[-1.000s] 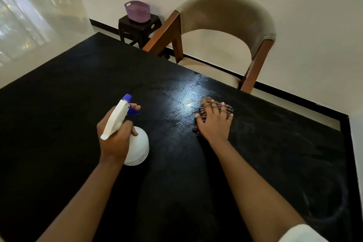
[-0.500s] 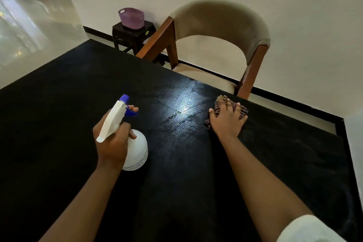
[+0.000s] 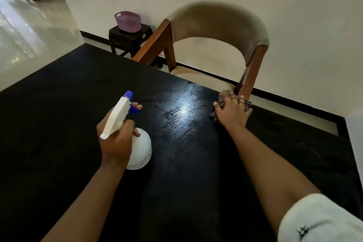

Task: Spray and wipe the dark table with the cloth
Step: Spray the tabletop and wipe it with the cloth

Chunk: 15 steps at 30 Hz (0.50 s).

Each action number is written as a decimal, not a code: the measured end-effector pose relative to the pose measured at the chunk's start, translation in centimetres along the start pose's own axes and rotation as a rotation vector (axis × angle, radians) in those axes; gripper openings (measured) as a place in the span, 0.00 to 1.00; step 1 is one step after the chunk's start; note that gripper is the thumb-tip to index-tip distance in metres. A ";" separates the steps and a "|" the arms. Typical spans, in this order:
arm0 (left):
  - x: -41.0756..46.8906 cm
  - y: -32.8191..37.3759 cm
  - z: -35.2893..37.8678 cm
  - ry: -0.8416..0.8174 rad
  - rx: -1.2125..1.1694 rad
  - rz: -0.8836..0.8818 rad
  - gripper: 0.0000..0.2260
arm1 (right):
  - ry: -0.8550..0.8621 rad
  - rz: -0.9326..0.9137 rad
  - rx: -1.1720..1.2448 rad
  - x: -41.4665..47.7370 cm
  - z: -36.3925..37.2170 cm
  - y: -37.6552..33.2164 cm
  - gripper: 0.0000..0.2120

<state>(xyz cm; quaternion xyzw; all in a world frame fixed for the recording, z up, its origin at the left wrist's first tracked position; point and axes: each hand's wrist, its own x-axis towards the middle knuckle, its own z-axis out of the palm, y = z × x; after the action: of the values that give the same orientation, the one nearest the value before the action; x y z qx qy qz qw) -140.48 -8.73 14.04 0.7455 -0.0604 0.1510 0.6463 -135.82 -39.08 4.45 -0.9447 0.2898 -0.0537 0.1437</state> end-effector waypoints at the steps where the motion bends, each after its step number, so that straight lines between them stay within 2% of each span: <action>1: 0.1 0.1 0.1 0.002 -0.013 -0.004 0.14 | -0.001 0.067 0.007 0.3 0.0 -0.2 0.28; 3: 0.3 0.1 0.3 0.006 -0.018 -0.019 0.16 | 0.002 0.097 -0.013 -0.1 0.5 -2.1 0.28; 4: 0.5 0.1 0.5 0.010 -0.018 -0.027 0.15 | -0.001 0.038 -0.033 -0.6 0.9 -3.4 0.28; 6: 0.7 0.1 0.8 0.021 -0.013 -0.039 0.13 | -0.041 -0.202 -0.067 -1.9 1.8 -6.2 0.29; 8: 0.8 0.0 1.2 0.031 0.003 -0.044 0.16 | -0.120 -0.462 -0.072 -3.1 2.3 -8.3 0.29; 10: 1.1 -0.2 1.3 0.030 0.011 -0.046 0.19 | -0.165 -0.585 -0.083 -2.9 2.3 -8.6 0.29; 12: 1.3 -0.3 1.3 0.026 0.009 -0.047 0.20 | -0.116 -0.511 -0.081 -1.3 2.0 -7.2 0.29; 15: 1.3 -0.4 1.3 0.024 0.006 -0.047 0.19 | 0.003 -0.175 -0.045 1.7 1.3 -3.8 0.28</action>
<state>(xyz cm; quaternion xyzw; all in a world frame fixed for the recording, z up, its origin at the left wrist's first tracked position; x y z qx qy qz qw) -138.97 -9.77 13.87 0.7469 -0.0347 0.1448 0.6480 -132.13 -36.75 4.44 -0.9693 0.2076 -0.0610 0.1166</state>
